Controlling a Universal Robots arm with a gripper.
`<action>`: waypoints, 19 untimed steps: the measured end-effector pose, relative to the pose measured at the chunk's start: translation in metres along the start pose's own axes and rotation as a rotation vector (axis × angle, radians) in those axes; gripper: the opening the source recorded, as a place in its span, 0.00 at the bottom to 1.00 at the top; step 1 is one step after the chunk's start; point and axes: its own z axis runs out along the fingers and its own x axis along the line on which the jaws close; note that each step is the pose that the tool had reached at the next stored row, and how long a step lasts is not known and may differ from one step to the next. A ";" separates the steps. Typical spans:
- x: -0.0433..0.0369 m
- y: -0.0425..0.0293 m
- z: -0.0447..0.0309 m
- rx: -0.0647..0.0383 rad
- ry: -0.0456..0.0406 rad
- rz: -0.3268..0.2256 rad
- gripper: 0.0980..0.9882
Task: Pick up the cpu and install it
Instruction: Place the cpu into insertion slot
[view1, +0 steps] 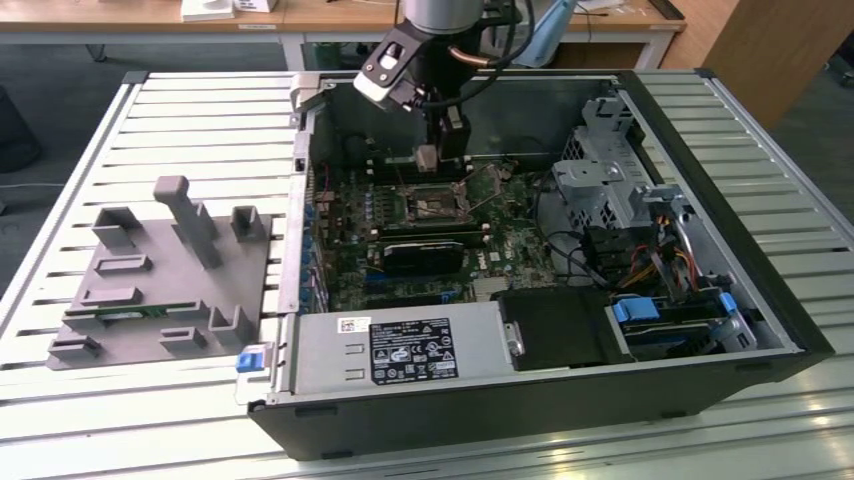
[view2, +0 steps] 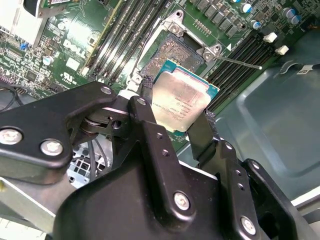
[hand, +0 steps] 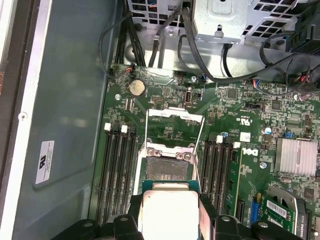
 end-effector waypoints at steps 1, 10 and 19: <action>0.0000 0.0000 -0.0003 0.000 0.0000 0.000 0.49; 0.0001 0.0002 -0.0032 0.000 0.0000 0.000 0.49; 0.0001 0.0004 -0.0061 0.000 -0.0001 0.000 0.49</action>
